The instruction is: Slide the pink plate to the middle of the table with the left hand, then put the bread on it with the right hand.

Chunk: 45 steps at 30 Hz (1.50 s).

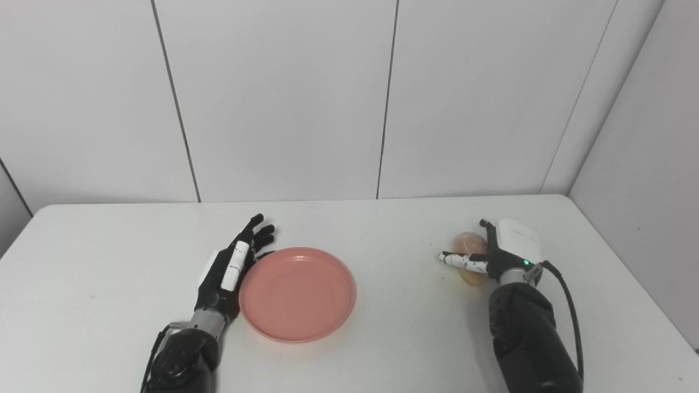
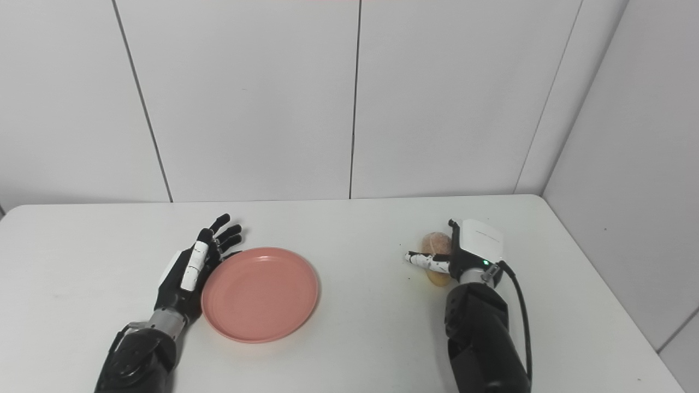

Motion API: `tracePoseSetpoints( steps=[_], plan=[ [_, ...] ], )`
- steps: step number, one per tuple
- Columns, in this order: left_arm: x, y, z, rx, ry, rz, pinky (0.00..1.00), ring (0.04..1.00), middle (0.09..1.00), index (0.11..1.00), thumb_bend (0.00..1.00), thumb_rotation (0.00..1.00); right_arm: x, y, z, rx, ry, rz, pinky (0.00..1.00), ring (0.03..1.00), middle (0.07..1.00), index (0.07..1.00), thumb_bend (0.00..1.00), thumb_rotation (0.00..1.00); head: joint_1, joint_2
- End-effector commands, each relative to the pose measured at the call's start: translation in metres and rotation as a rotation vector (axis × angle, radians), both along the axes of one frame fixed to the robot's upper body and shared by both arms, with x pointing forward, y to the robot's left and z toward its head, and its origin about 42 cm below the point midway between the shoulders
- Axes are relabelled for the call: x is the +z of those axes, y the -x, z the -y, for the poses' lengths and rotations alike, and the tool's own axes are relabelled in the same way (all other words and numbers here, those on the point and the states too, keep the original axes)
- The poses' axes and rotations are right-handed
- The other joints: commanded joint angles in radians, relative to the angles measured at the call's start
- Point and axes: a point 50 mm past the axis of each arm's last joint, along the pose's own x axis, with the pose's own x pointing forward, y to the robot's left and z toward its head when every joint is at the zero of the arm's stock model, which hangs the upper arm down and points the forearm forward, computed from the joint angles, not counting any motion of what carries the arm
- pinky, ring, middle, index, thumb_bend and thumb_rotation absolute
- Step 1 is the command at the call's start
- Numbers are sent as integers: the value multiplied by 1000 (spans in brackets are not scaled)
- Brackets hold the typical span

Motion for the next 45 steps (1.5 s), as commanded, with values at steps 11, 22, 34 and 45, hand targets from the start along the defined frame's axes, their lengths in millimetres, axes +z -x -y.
tracePoseSetpoints(
  steps=[11, 22, 34, 45],
  plan=[
    [-15, 7, 1, 4, -3, -69, 801, 901, 879, 908, 899, 876, 16, -7, 10, -6, 77, 37, 231, 327, 434, 633, 707, 372, 0, 7],
    [-14, 7, 0, 4, -7, -70, 803, 898, 877, 905, 904, 877, 11, -7, 9, -11, 35, 53, 129, 199, 469, 492, 527, 0, -4, 9],
    [-13, 7, 1, -2, -3, -70, 803, 897, 875, 908, 896, 874, 33, 1, 1, 29, 7, 113, 123, 196, 468, 637, 559, 0, -1, 11],
    [-13, 8, 5, -3, -4, -67, 800, 894, 873, 908, 889, 877, 80, 20, -21, 132, 36, 230, 169, 248, 404, 503, 519, 1, 30, 15]
  ],
)
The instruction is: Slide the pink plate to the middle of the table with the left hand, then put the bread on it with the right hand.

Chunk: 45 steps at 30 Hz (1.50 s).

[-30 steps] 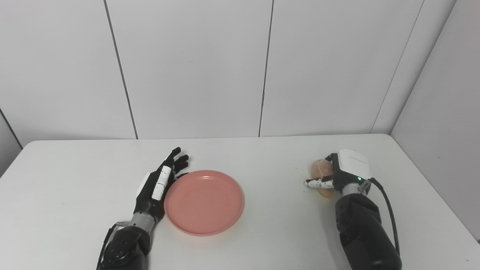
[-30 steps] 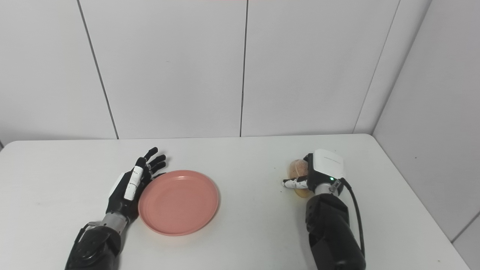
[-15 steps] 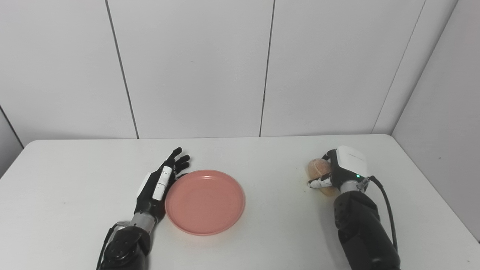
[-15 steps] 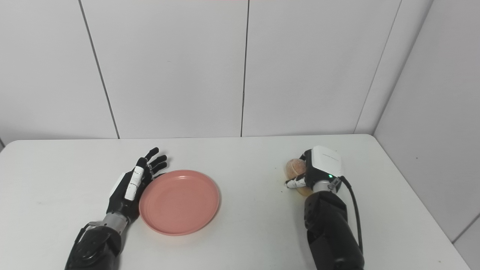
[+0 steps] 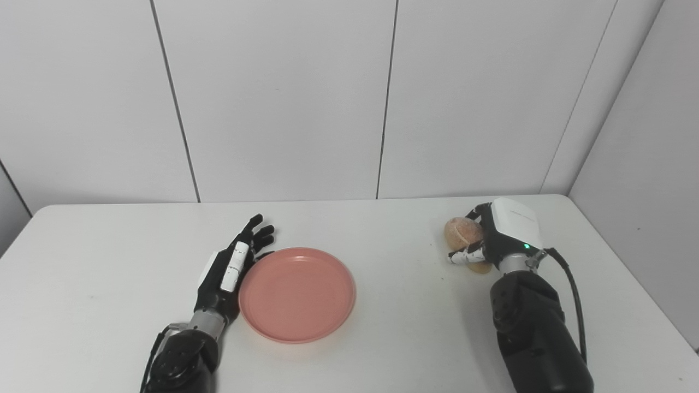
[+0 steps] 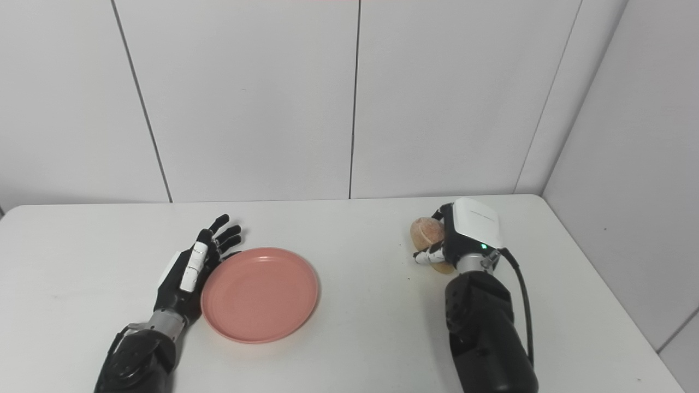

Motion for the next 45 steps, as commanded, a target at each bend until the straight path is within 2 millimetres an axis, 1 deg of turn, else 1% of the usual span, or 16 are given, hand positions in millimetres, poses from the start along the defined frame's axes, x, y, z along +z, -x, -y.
tracePoseSetpoints(
  steps=[1, 3, 5, 9, 12, 14, 15, 17, 18, 19, 20, 27, 29, 34, 41, 45],
  plan=[
    [-14, 7, 6, -3, -5, -68, 799, 894, 873, 908, 889, 877, 32, 3, -3, 16, 25, 106, 165, 243, 401, 503, 519, 1, 14, 2],
    [-14, 8, 8, -3, -8, -66, 792, 894, 871, 905, 884, 879, 39, 6, -6, 34, 37, 127, 132, 200, 455, 484, 525, 0, 29, 3],
    [-13, 8, 11, -3, -11, -63, 784, 893, 869, 904, 888, 879, 45, 9, -9, 51, 50, 143, 108, 173, 398, 488, 519, 0, 43, 2],
    [-13, 8, 15, -3, -9, -62, 764, 889, 870, 900, 886, 878, 55, 16, -16, 82, 59, 172, 104, 168, 390, 489, 518, 0, 80, -2],
    [-13, 9, 19, -1, -9, -64, 756, 885, 871, 894, 903, 873, 56, 19, -19, 101, 65, 178, 129, 194, 384, 497, 517, 0, 98, -2],
    [-14, 10, 23, 0, -14, -64, 747, 883, 869, 899, 919, 875, 55, 20, -21, 111, 69, 176, 135, 202, 385, 498, 517, 0, 130, -1],
    [-14, 10, 24, 0, -17, -63, 741, 882, 868, 904, 924, 879, 54, 21, -21, 117, 74, 177, 138, 205, 426, 490, 522, 0, 143, -1],
    [-14, 11, 28, -1, -21, -60, 732, 884, 870, 906, 922, 883, 53, 21, -22, 135, 69, 179, 136, 202, 462, 482, 526, 0, 171, -2],
    [-14, 12, 31, -2, -18, -62, 737, 887, 874, 902, 922, 879, 53, 21, -23, 143, 66, 175, 129, 195, 467, 482, 526, 0, 211, -3],
    [-14, 12, 33, -3, -18, -63, 738, 887, 875, 897, 920, 879, 53, 21, -24, 151, 65, 173, 124, 190, 468, 482, 527, 0, 215, -3],
    [-14, 12, 36, -4, -17, -63, 737, 887, 875, 897, 919, 879, 53, 21, -26, 160, 63, 169, 123, 189, 468, 482, 527, 0, 247, -2],
    [-12, 13, 49, 8, -24, -66, 718, 880, 861, 889, 895, 881, 60, 18, -36, 214, 56, 164, 117, 182, 469, 488, 526, 1, 320, -2],
    [-12, 12, 50, 12, -29, -67, 724, 883, 859, 887, 897, 886, 62, 18, -39, 240, 63, 168, 138, 207, 470, 488, 525, 1, 334, -1],
    [-11, 11, 54, 15, -27, -70, 731, 885, 860, 890, 879, 893, 65, 18, -47, 294, 58, 171, 134, 203, 470, 484, 526, 1, 354, -3],
    [-12, 11, 53, 13, -24, -66, 734, 889, 861, 896, 885, 886, 62, 20, -64, 385, 19, 136, 127, 195, 470, 484, 526, 1, 354, 0],
    [-13, 12, 53, 10, -18, -71, 734, 890, 860, 897, 887, 881, 63, 21, -73, 442, -8, 119, 147, 214, 470, 485, 526, 2, 353, -1]
  ],
)
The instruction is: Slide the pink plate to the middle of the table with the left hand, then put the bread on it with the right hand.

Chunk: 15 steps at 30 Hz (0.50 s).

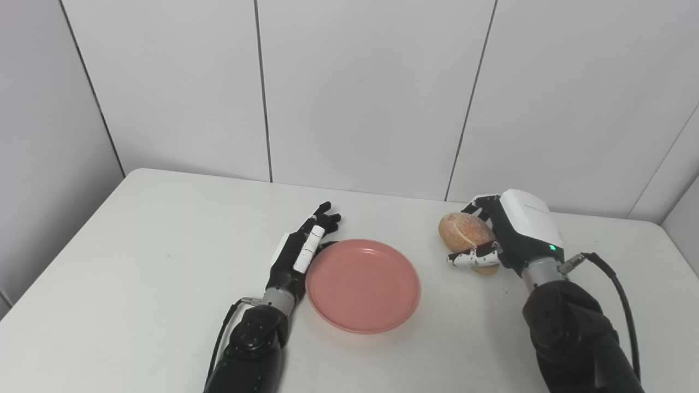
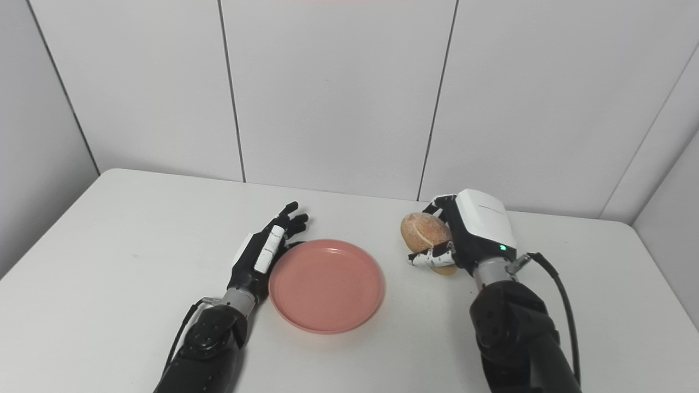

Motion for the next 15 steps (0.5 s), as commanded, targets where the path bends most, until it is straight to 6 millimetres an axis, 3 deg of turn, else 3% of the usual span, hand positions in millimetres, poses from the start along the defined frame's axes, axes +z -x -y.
tracePoseSetpoints(
  steps=[1, 7, 9, 15],
  plan=[
    [-12, 6, 21, -61, 10, -74, 735, 890, 860, 897, 887, 880, 31, 0, -10, 61, -4, 101, 148, 214, 470, 485, 526, 2, -1, 0],
    [-12, 7, 20, -64, 3, -74, 737, 893, 860, 894, 881, 887, 37, 1, -33, 105, -25, 82, 154, 221, 471, 482, 526, 2, -15, 1],
    [-13, 7, 20, -66, 3, -75, 743, 898, 863, 898, 883, 887, 38, 2, -41, 122, -19, 89, 175, 252, 422, 500, 520, 3, -18, 1],
    [-13, 6, 20, -65, 9, -78, 755, 903, 861, 902, 887, 875, 39, 5, -56, 181, -14, 105, 160, 232, 470, 484, 526, 2, -18, 1]
  ],
)
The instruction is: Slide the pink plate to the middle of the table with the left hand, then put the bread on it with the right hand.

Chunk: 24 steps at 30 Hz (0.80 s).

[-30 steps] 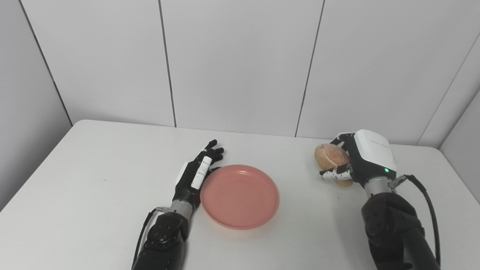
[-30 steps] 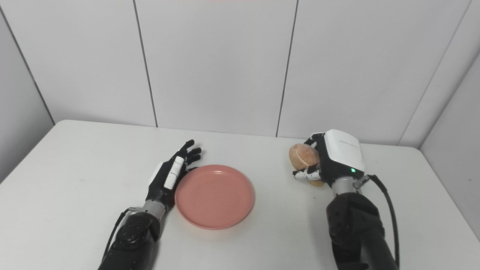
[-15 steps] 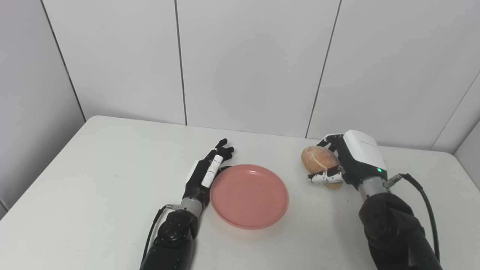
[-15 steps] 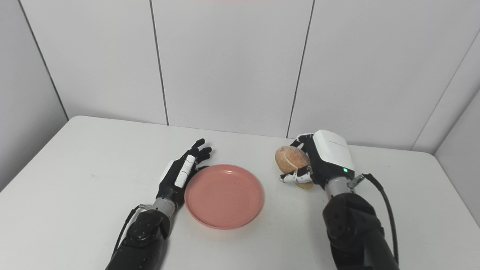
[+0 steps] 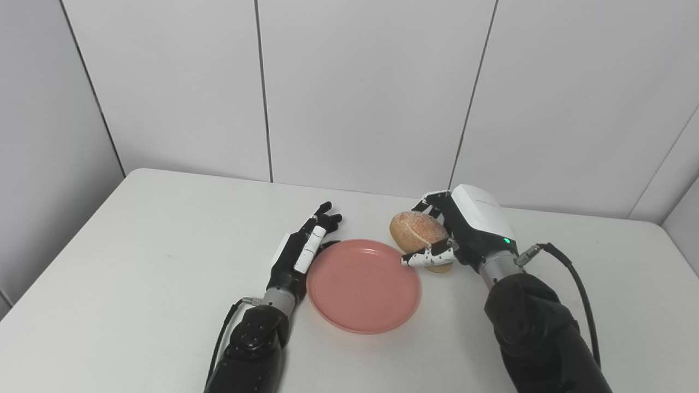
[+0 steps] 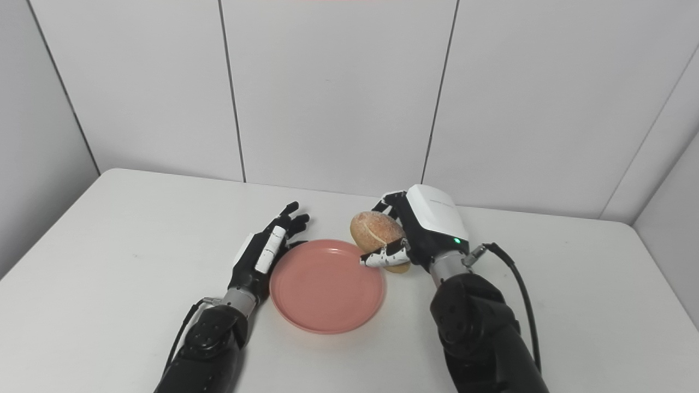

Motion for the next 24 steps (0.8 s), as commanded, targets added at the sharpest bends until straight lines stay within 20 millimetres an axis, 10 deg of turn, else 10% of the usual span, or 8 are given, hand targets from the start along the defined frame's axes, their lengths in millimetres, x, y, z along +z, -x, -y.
tracePoseSetpoints(
  steps=[1, 24],
  plan=[
    [-13, 6, 19, -58, -1, -74, 754, 902, 860, 902, 887, 875, 27, 0, -7, 42, 16, 102, 164, 238, 471, 484, 526, 2, 0, 0],
    [-13, 9, 23, -49, 18, -67, 696, 873, 852, 878, 884, 982, -4, -32, -69, 179, 140, 49, 203, 280, 423, 510, 519, 2, -11, 17]
  ],
)
